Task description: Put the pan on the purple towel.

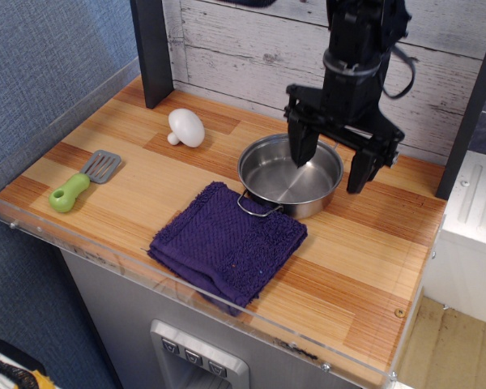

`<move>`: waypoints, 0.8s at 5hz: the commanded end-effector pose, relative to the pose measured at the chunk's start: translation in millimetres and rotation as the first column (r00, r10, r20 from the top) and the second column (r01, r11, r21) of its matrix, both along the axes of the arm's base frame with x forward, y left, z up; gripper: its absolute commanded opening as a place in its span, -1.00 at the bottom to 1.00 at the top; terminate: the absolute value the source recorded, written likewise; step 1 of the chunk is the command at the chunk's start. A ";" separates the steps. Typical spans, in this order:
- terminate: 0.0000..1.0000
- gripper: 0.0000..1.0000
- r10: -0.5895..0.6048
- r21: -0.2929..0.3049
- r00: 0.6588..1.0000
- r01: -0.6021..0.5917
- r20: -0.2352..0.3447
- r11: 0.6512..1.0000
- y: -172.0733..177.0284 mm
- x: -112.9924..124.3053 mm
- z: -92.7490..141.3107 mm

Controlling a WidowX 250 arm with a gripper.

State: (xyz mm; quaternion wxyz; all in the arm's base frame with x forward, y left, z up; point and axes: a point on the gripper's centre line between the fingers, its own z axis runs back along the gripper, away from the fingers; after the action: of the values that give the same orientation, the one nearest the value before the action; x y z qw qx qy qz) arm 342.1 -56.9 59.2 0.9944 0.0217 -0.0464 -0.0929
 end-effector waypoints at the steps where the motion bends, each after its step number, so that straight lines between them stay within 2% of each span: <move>1: -1.00 1.00 -0.008 0.037 0.999 0.006 0.053 0.999 -9.8 2.3 -13.1; 2: -1.00 1.00 -0.002 0.042 0.997 -0.001 0.076 0.999 -13.1 9.2 -20.4; 3: -1.00 1.00 -0.009 0.056 0.998 0.005 0.064 0.998 -14.2 14.7 -32.0; 4: -1.00 -1.00 -0.008 0.053 0.997 0.004 0.070 0.999 -12.3 14.6 -35.8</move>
State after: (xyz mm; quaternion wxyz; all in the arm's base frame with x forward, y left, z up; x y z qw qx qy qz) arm 353.2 -66.5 12.2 0.9923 0.0520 -0.0628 -0.0932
